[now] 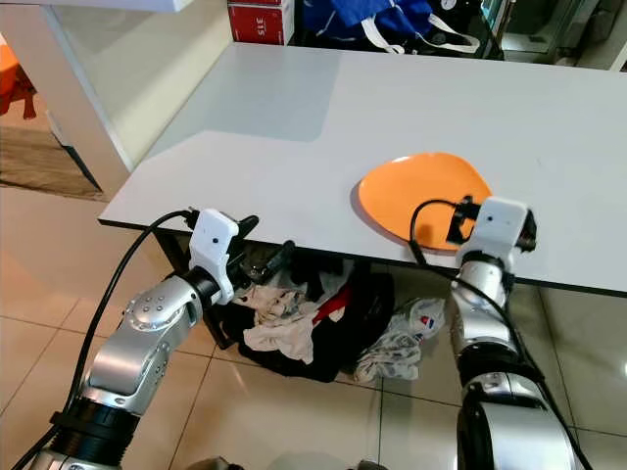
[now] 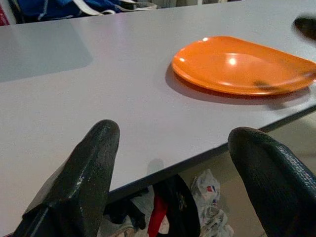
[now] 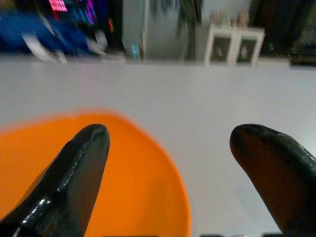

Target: Setting the table

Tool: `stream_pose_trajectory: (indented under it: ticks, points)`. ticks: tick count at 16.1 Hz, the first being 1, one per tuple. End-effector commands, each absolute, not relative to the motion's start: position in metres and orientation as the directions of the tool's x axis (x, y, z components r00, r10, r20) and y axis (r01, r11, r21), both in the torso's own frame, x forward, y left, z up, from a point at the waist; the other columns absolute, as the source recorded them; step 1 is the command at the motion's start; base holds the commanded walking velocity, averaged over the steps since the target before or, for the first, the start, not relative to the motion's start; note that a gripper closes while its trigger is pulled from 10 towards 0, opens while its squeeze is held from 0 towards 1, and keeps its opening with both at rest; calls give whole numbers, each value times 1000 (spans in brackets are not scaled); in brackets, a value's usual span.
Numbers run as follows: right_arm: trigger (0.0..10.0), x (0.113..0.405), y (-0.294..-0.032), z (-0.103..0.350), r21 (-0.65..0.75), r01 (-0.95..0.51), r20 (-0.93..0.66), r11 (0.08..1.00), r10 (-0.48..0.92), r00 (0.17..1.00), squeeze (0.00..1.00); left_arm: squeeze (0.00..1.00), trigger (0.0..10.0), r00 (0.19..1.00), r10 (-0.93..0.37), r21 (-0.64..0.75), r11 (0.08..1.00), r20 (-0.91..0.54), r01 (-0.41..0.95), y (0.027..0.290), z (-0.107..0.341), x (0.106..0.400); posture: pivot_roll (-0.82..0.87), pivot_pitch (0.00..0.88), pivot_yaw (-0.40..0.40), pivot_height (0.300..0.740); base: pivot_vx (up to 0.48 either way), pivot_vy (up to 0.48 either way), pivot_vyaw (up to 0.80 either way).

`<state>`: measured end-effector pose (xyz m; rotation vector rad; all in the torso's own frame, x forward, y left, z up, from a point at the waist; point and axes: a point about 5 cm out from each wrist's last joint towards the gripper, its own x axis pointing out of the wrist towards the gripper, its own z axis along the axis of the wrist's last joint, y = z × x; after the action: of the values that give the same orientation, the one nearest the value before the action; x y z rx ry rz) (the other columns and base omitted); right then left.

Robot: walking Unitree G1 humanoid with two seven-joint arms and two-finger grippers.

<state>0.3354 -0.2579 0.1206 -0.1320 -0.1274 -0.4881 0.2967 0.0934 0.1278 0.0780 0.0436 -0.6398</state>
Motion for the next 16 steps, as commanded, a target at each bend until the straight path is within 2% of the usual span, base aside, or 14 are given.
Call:
stream_pose_trajectory:
  ticks: [1,6,7,8,11,13,15,16]
  points:
    - [10000,334,-261,135,-59,472,198,879,-453,869,0,0,10000,817,-573,58,815,-69,576,98,127,300,-54,53,51,740,0,0,0]
    - [10000,275,-274,132,-62,487,187,871,-469,863,0,0,10000,839,-537,58,838,-85,542,105,121,301,-88,37,44,740,0,0,0]
    - [10000,262,-271,120,-87,482,155,872,-466,871,0,0,10000,866,-497,45,866,-53,499,107,122,305,-92,33,45,740,0,0,0]
    - [10000,250,-266,109,-111,464,122,879,-451,884,0,0,10000,928,-373,21,928,14,373,119,128,311,-99,29,53,740,0,0,0]
    - [10000,241,-256,92,-121,413,95,903,-404,910,0,0,10000,978,-185,77,981,98,178,146,130,311,-90,39,55,740,0,0,0]
    - [10000,240,-248,83,-99,369,72,924,-363,929,0,0,10000,979,-184,184,969,87,165,153,121,305,-81,39,53,740,0,0,0]
    - [10000,241,-241,78,-134,333,56,933,-329,943,0,0,10000,991,-108,177,980,79,93,165,113,302,-79,39,53,740,0,0,0]
    - [10000,244,-237,78,-122,330,50,936,-326,944,0,0,10000,997,-79,112,991,6,78,168,101,303,-78,40,53,740,0,0,0]
